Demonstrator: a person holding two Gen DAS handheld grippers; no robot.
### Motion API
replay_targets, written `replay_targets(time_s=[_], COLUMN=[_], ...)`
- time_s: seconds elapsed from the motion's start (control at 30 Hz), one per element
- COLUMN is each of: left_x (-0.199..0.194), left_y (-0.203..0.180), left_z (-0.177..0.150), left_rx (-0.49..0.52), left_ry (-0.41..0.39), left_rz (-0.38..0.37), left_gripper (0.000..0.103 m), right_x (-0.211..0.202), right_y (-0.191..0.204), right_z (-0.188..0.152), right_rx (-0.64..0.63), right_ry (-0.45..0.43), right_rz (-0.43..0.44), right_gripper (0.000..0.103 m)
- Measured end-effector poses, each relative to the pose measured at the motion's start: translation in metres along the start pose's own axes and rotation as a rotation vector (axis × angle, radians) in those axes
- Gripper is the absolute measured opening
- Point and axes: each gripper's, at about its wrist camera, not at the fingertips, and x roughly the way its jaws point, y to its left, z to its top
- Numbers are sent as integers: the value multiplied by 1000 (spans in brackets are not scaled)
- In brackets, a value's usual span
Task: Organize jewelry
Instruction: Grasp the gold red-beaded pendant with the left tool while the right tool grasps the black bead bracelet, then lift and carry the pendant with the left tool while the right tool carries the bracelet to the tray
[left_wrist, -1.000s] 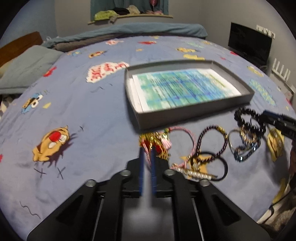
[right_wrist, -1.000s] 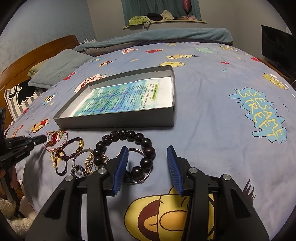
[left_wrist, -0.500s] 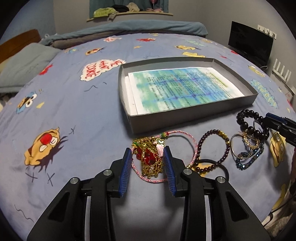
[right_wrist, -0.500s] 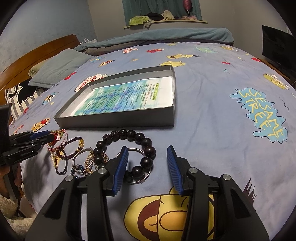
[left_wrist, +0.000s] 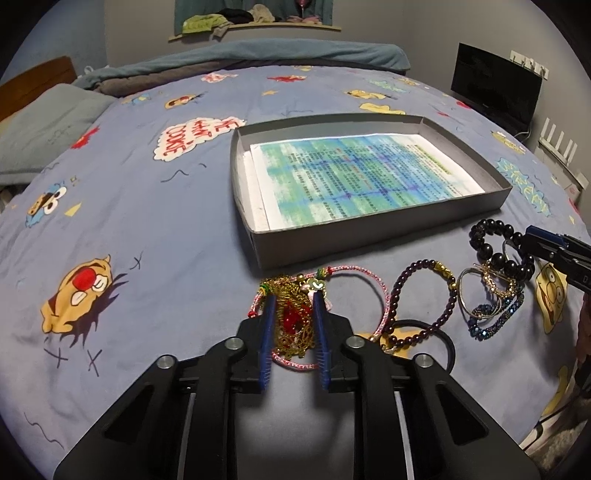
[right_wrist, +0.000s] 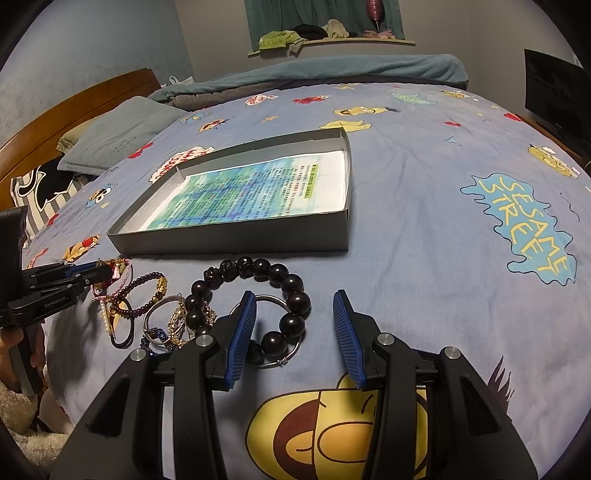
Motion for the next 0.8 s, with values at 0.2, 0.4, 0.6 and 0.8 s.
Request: replay_targets(time_s=[0.2, 0.4, 0.6, 0.8], left_x=[-5, -1, -4, -22], left_y=[-2, -3, -2, -4], left_z=[1, 1, 2, 7], left_rx=[20, 25, 22, 38], left_ry=[-14, -4, -1, -58], left_rz=[-12, -19, -59, -65], left_gripper=[2, 2, 2, 2], right_x=[0, 20, 19, 1], right_y=[-2, -1, -1, 9], right_z=[2, 5, 8, 11], right_rx=[13, 9, 13, -36], right_ry=[1, 64, 59, -1], right_rz=[9, 20, 36, 20], right_gripper=[26, 26, 15, 14])
